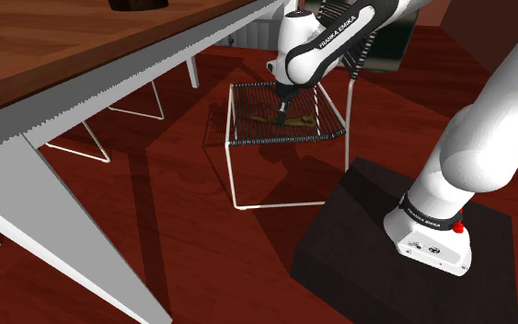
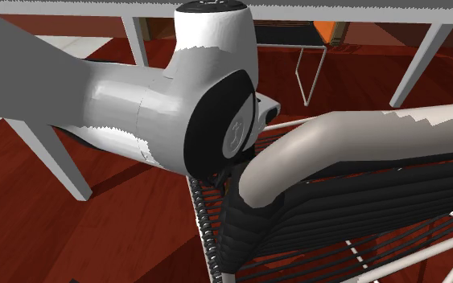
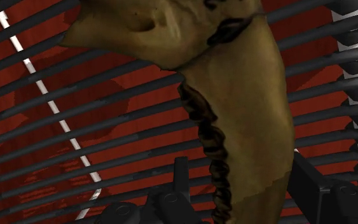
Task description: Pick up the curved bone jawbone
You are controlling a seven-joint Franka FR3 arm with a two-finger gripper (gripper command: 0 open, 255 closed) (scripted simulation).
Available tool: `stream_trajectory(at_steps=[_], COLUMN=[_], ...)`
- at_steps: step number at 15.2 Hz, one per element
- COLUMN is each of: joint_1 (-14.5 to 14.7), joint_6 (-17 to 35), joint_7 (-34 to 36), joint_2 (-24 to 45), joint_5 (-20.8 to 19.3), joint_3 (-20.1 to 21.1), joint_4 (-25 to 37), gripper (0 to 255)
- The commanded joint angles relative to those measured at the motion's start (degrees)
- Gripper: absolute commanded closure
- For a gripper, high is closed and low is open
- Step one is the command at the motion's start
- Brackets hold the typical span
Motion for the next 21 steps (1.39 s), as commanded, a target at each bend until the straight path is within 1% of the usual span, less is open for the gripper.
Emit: stream_trajectory(at_steps=[1,4,19,21], joint_1=[0.0,-0.1,0.1,0.1], joint_6=[0.0,-0.1,-12.4,-12.5], joint_7=[0.0,-0.2,-1.0,-1.0], joint_2=[0.1,-0.1,-7.0,-7.1], joint_5=[0.0,0.0,0.6,0.6], joint_3=[0.0,-0.1,0.1,0.1], joint_4=[0.0,-0.2,5.3,5.3], gripper=[255,255,255,255])
